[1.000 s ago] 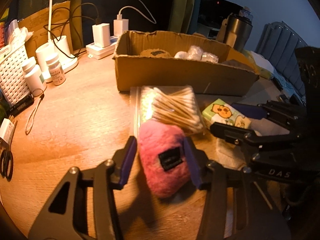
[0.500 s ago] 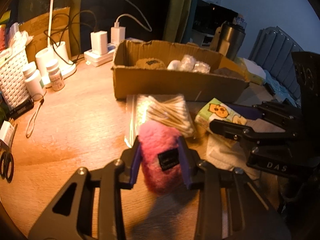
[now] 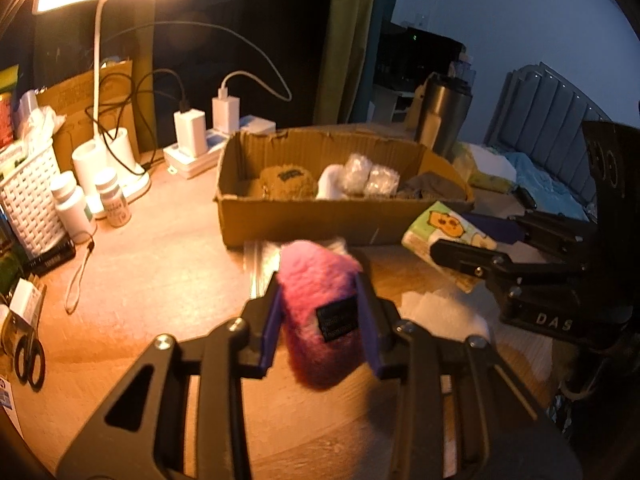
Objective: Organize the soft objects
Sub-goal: 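Carry tissue pack and pink plush over the box and lower them inside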
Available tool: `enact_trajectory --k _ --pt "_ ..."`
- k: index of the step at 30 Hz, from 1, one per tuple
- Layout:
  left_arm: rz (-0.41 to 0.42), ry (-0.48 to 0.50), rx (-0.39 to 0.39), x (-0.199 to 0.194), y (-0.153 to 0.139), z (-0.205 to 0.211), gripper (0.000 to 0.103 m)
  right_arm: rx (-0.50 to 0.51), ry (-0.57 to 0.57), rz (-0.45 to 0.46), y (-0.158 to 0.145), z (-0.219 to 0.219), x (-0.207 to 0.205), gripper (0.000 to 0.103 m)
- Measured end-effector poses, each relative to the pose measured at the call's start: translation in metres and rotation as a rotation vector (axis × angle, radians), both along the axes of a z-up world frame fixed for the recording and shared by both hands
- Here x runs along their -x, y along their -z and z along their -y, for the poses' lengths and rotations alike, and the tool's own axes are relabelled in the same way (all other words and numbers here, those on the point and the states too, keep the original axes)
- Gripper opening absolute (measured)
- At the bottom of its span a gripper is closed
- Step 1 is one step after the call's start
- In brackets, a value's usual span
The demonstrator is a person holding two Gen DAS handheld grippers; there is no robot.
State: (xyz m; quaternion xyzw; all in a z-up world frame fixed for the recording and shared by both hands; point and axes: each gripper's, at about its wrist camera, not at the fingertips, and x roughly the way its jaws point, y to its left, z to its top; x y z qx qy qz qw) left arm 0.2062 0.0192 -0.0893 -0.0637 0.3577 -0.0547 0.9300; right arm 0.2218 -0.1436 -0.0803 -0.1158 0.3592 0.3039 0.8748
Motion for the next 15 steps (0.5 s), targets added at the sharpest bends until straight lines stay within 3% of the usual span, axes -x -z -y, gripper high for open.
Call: enact_trajectory --k 15 --pt "0.069 -0.011 -0.018 -0.011 -0.026 0.002 0.035 -0.023 0.043 0.083 -0.024 0.023 -0.014 0.048"
